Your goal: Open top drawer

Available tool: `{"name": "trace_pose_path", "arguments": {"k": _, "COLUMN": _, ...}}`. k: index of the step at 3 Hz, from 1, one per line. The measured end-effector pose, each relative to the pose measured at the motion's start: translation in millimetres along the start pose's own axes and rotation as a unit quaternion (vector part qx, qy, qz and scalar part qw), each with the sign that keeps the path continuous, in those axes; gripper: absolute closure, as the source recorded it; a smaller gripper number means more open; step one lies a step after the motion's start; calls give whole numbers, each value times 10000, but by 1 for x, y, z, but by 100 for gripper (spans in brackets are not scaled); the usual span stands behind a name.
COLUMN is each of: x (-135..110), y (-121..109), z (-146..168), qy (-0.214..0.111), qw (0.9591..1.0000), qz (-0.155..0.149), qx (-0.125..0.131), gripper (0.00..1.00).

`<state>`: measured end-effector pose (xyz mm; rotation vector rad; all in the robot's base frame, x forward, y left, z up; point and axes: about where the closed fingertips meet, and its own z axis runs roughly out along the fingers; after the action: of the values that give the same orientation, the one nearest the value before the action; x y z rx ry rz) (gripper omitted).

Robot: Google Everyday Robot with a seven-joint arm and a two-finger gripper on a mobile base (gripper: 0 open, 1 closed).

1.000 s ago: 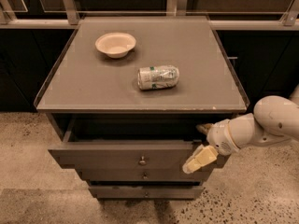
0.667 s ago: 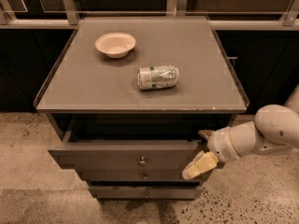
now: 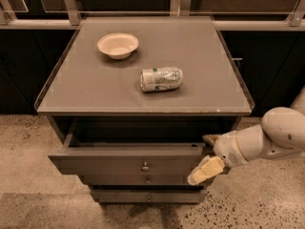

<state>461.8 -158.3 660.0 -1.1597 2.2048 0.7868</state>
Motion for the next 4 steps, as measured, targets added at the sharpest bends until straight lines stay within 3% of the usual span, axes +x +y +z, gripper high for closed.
{"name": "trace_pose_path", "arguments": {"k": 1, "x": 2, "y": 5, "z": -3, "qy": 32, "qw": 10000, "qz": 77, "qx": 2, "gripper": 0}}
{"name": "trace_pose_path", "arguments": {"k": 2, "x": 13, "y": 25, "z": -17, "qy": 119, "qw": 9993, "qz": 364, "qx": -19, "gripper": 0}}
{"name": "trace_pose_path", "arguments": {"k": 3, "x": 13, "y": 26, "z": -18, "qy": 129, "qw": 9992, "qz": 380, "qx": -19, "gripper": 0}}
{"name": "trace_pose_path", "arguments": {"k": 4, "x": 23, "y": 48, "z": -30, "qy": 293, "qw": 9973, "qz": 672, "qx": -18, "gripper": 0}}
